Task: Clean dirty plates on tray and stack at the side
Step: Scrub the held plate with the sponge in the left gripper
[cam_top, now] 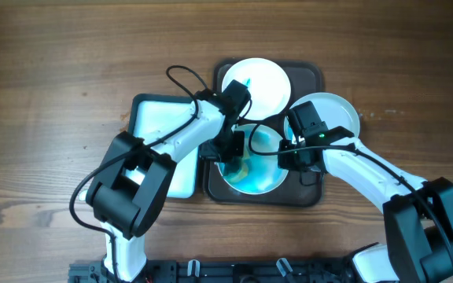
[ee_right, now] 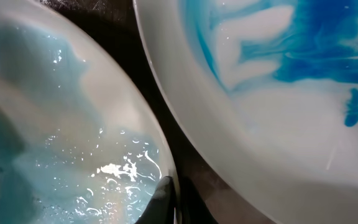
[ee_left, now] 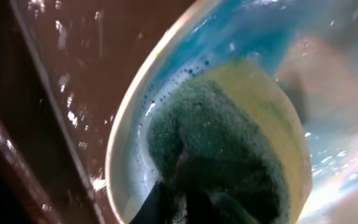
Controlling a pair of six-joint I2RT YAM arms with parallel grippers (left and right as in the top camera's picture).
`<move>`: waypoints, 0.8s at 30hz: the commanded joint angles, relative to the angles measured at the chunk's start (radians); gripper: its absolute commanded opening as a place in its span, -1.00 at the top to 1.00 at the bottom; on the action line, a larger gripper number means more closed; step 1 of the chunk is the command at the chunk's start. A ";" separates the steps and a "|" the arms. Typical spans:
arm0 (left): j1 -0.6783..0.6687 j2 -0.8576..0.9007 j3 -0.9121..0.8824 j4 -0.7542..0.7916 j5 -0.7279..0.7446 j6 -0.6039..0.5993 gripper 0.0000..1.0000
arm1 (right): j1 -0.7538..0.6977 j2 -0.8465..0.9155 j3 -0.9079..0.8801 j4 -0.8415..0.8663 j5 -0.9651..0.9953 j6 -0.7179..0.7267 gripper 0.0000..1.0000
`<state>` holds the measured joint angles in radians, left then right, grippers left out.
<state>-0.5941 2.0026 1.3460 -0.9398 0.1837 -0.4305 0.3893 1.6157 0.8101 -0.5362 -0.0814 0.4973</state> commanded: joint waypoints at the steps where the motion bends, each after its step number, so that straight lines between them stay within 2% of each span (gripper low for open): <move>1: 0.028 0.042 -0.007 0.143 0.157 0.004 0.92 | -0.001 0.013 -0.003 -0.002 0.040 0.003 0.91; 2: 0.010 0.042 -0.007 0.222 0.277 0.004 0.92 | -0.001 0.013 -0.003 -0.002 0.040 0.003 0.91; 3: -0.008 0.042 -0.007 0.260 0.304 0.000 0.92 | -0.001 0.013 -0.003 -0.002 0.040 0.003 0.91; 5: -0.077 0.044 -0.007 0.345 0.305 -0.035 0.92 | -0.001 0.013 -0.003 -0.002 0.040 0.003 0.91; 9: -0.158 0.063 -0.007 0.406 0.303 -0.098 0.92 | -0.001 0.013 -0.003 -0.003 0.040 0.003 0.91; 13: -0.133 0.066 -0.007 0.276 0.293 -0.097 0.92 | -0.001 0.013 -0.003 -0.008 0.040 0.002 0.92; 19: 0.055 0.039 -0.007 0.024 0.031 -0.039 0.92 | -0.001 0.013 -0.003 -0.007 0.037 0.003 0.91; 24: 0.118 -0.113 -0.007 -0.013 0.011 0.035 0.92 | -0.001 0.013 -0.003 -0.007 0.037 0.003 0.91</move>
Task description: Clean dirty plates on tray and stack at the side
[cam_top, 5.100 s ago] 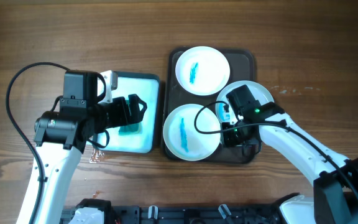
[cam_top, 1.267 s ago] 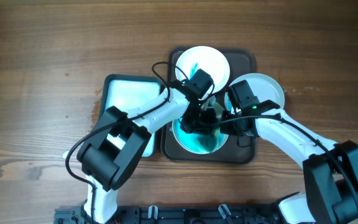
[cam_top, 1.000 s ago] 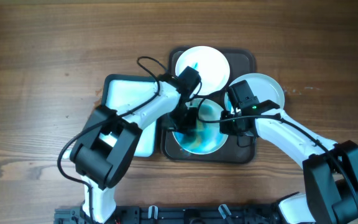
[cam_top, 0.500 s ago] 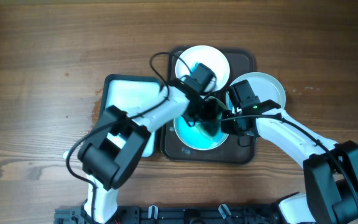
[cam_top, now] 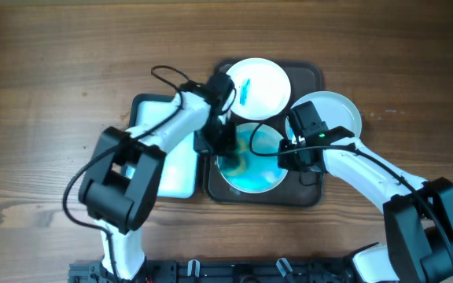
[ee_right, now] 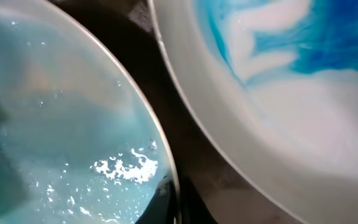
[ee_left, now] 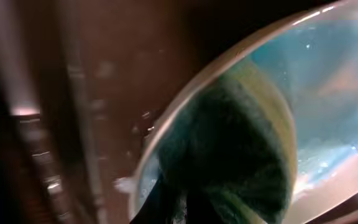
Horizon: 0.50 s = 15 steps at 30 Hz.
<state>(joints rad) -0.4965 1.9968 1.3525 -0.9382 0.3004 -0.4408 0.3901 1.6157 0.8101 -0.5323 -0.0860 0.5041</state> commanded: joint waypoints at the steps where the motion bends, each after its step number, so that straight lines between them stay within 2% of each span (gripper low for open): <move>1: 0.024 -0.169 -0.013 -0.016 -0.075 0.046 0.92 | -0.002 0.013 -0.003 -0.010 0.041 -0.004 0.91; 4: 0.045 -0.326 -0.013 -0.024 0.017 0.084 0.92 | -0.002 0.013 -0.003 -0.011 0.041 -0.004 0.92; 5: 0.068 -0.366 -0.013 -0.043 0.007 0.097 0.92 | -0.002 0.013 -0.003 -0.011 0.041 -0.005 0.91; 8: 0.202 -0.392 -0.016 -0.129 -0.183 0.093 0.92 | -0.002 0.013 -0.003 -0.008 0.042 -0.009 0.91; 10: 0.290 -0.378 -0.080 -0.100 -0.300 0.037 0.92 | -0.002 0.013 -0.003 0.019 0.042 -0.063 0.88; 13: 0.378 -0.358 -0.266 0.065 -0.233 0.042 0.92 | -0.002 0.013 -0.002 0.060 0.041 -0.089 0.92; 15: 0.383 -0.358 -0.301 0.082 -0.211 0.042 0.91 | -0.002 0.001 0.047 -0.014 0.041 -0.078 0.91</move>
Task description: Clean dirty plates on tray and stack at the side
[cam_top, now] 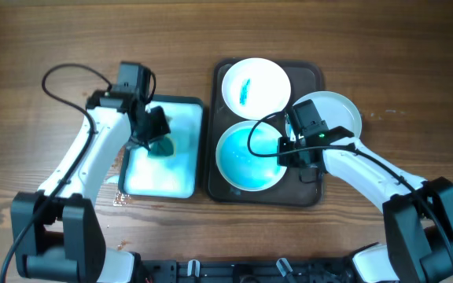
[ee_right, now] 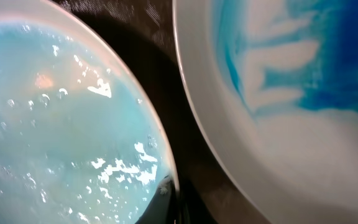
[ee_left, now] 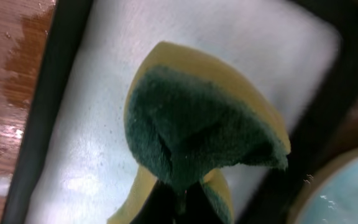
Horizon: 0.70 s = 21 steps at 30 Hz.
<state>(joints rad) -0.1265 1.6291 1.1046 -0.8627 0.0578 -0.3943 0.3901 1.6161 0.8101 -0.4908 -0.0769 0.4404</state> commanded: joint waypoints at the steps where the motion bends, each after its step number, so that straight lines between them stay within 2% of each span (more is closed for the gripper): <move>1: 0.014 0.006 -0.053 0.004 0.051 -0.005 0.68 | 0.000 -0.013 0.093 -0.106 0.032 -0.016 0.92; 2: 0.021 -0.013 -0.042 -0.007 0.089 -0.002 0.12 | 0.000 -0.036 0.167 -0.182 0.033 -0.041 0.92; 3: 0.032 -0.033 -0.022 -0.029 0.103 -0.002 -0.08 | 0.002 -0.055 0.243 -0.251 0.033 -0.081 0.92; 4: 0.048 -0.063 0.009 -0.058 0.114 -0.002 -0.17 | 0.007 -0.064 0.319 -0.319 0.033 -0.132 0.91; 5: 0.066 -0.098 0.039 -0.083 0.119 -0.002 -0.67 | 0.018 -0.065 0.389 -0.377 0.034 -0.181 0.91; 6: 0.085 -0.138 0.070 -0.105 0.133 -0.003 -1.00 | 0.037 -0.064 0.451 -0.415 0.054 -0.205 0.91; 9: 0.179 -0.300 0.142 -0.137 0.197 -0.007 -1.00 | 0.132 -0.064 0.558 -0.373 0.157 -0.250 0.91; 12: 0.274 -0.457 0.145 -0.138 0.223 -0.010 -1.00 | 0.274 -0.053 0.558 -0.097 0.188 -0.310 0.91; 15: 0.303 -0.560 0.145 -0.143 0.222 -0.010 -1.00 | 0.410 0.010 0.558 0.102 0.412 -0.347 0.91; 19: 0.303 -0.623 0.145 -0.149 0.222 -0.010 -1.00 | 0.568 0.118 0.558 0.266 0.748 -0.577 0.91; 21: 0.303 -0.619 0.145 -0.149 0.222 -0.010 -1.00 | 0.611 0.125 0.558 0.319 0.857 -0.643 0.91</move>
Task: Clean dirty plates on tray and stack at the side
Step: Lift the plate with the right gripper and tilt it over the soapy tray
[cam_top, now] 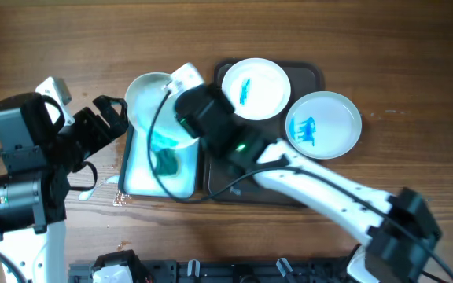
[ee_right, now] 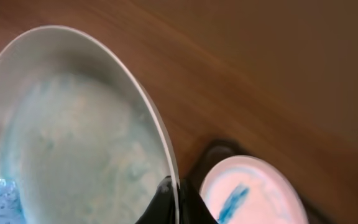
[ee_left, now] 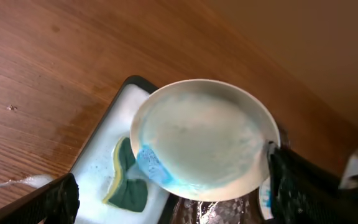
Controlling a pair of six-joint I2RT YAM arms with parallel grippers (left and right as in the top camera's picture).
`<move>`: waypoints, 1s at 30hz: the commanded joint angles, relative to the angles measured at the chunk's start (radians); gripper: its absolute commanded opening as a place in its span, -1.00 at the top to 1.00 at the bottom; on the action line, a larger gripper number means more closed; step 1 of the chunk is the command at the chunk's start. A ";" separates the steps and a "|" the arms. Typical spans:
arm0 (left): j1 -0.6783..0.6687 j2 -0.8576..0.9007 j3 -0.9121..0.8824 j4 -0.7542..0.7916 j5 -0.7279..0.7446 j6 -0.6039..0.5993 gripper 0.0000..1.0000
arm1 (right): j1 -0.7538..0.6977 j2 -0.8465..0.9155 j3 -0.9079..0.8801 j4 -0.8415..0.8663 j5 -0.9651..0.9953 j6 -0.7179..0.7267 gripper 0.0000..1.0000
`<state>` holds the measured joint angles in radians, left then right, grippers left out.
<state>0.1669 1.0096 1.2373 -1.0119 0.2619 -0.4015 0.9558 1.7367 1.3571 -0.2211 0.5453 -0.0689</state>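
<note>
My right gripper [cam_top: 178,98] is shut on the rim of a wiped plate [cam_top: 149,98], holding it tilted above the white wash basin [cam_top: 136,169]. In the right wrist view the plate [ee_right: 86,137] has pale blue film on it and the fingers [ee_right: 166,198] pinch its edge. A green and yellow sponge [cam_top: 166,161] lies loose in the basin. My left gripper [cam_top: 104,118] stands open to the left of the basin, empty, looking at the plate [ee_left: 204,140] and sponge [ee_left: 126,180]. Two plates with blue smears remain: one [cam_top: 255,88] on the dark tray [cam_top: 311,75], one [cam_top: 325,124] at its right edge.
My right arm stretches across the tray from the lower right, covering most of it. A small puddle of water [cam_top: 91,191] lies on the wooden table left of the basin. Bare wood surrounds the basin and tray.
The sponge has left my left gripper and lies in the basin; that gripper is open and further left. My right gripper has carried the plate from the tray to above the basin.
First my left gripper pressed the sponge into the blue plate on the tray while the right held its rim. Then the sponge was at the plate's left edge, then over the basin. Now the sponge lies in the basin and the plate hangs tilted above it.
</note>
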 commanded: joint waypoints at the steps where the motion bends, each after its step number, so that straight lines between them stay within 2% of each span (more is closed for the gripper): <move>1: 0.009 0.004 0.012 0.000 0.018 -0.002 -1.00 | 0.061 0.003 0.011 0.081 0.269 -0.174 0.91; 4: 0.009 0.014 0.012 0.000 0.018 -0.002 -1.00 | 0.103 -0.007 0.012 0.121 0.288 -0.312 0.91; 8: 0.009 0.016 0.012 0.000 0.018 -0.002 -1.00 | 0.172 -0.009 0.012 0.178 0.407 -0.455 0.91; 30: 0.009 0.017 0.012 0.000 0.018 -0.002 -1.00 | 0.183 -0.009 0.011 0.221 0.435 -0.453 0.91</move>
<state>0.1730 1.0229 1.2373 -1.0176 0.2611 -0.4015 1.1255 1.7466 1.3563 -0.0105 0.9703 -0.5037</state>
